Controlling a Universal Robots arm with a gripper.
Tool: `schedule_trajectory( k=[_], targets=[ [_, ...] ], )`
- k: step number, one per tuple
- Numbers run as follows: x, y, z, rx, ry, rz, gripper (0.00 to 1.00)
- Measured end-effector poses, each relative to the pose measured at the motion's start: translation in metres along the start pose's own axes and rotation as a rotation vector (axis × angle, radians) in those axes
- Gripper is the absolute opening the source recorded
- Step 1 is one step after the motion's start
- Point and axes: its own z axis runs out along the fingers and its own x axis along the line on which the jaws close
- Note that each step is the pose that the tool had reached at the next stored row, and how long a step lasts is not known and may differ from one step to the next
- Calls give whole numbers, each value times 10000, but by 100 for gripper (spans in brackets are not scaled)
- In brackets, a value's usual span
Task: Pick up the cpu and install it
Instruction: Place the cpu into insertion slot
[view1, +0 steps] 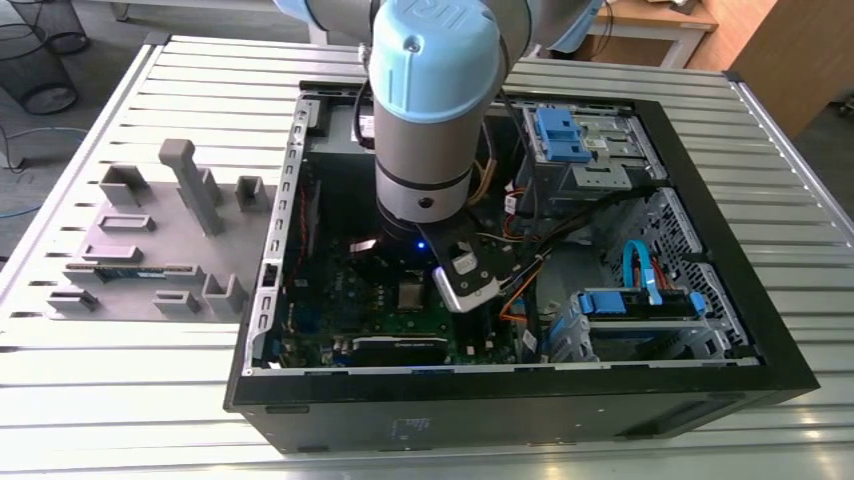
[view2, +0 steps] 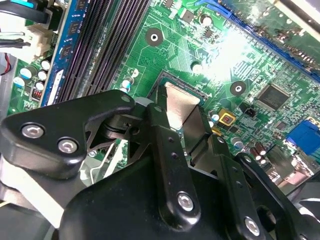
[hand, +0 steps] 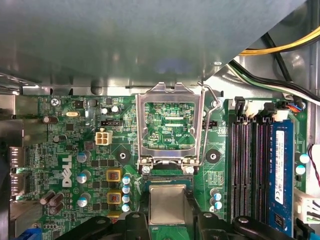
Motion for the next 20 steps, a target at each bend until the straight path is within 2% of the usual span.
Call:
schedule_trajectory(
  k=[8,13,20],
  targets=[
    [-3,1,4,-6,-3,0,39],
    [-55,1,5,-6,-4,0,39],
    [-61,3,-14,-14,-9,-1,39]
  ],
)
